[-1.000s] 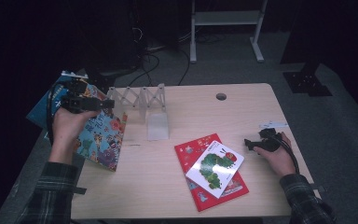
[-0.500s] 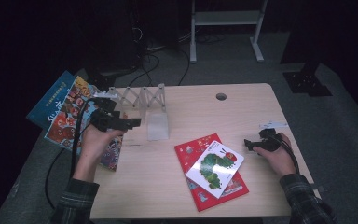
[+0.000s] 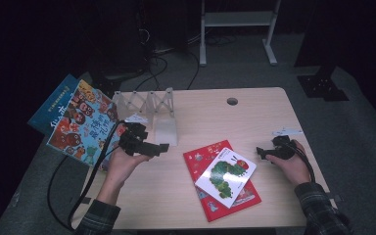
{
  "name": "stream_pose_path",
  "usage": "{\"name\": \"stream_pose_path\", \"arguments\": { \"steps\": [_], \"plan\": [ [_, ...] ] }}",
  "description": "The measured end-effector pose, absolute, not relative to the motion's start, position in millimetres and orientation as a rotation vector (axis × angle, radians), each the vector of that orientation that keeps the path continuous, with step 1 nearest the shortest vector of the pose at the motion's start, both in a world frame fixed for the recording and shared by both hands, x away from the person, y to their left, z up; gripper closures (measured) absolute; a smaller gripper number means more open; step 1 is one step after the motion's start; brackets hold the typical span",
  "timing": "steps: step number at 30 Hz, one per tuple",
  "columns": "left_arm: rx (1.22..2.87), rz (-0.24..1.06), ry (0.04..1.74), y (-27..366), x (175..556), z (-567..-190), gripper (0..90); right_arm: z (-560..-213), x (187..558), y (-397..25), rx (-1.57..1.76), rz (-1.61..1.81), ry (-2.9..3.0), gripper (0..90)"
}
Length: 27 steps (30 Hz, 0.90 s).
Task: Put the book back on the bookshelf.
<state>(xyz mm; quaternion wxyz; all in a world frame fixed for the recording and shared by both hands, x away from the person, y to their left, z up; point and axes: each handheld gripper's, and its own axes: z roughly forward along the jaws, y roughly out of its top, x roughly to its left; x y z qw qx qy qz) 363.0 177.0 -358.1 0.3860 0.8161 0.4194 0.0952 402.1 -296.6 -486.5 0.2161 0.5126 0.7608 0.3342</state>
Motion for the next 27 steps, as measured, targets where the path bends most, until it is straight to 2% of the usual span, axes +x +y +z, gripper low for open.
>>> {"name": "stream_pose_path", "arguments": {
  "steps": [3, 10, 12, 16, 18, 20, 27],
  "plan": [
    [2.098, 0.247, 1.051, 166.7, 360.1, -369.4, 0.0, -485.9, 400.2, -296.6, 1.412, 0.930, 2.118, 12.9],
    [2.102, 0.172, 1.028, 148.0, 350.6, -399.3, 0.0, -484.3, 396.5, -295.1, 1.400, 0.928, 2.134, 17.4],
    [2.142, 0.194, 1.008, 144.2, 349.1, -404.5, 0.0, -484.2, 394.8, -294.6, 1.400, 0.935, 2.132, 19.6],
    [2.152, 0.207, 0.994, 143.4, 347.8, -411.4, 0.0, -481.7, 390.8, -294.6, 1.396, 0.922, 2.150, 26.5],
    [2.140, 0.207, 0.989, 145.3, 347.3, -417.3, 0.0, -478.8, 387.9, -294.2, 1.397, 0.908, 2.170, 34.3],
    [2.147, 0.213, 0.998, 147.0, 346.6, -421.8, 0.1, -475.9, 385.6, -293.5, 1.402, 0.893, 2.184, 37.6],
    [2.208, 0.143, 1.008, 149.2, 347.4, -440.8, 1.8, -464.8, 375.5, -287.8, 1.388, 0.949, 2.196, 39.6]
  ]
}}
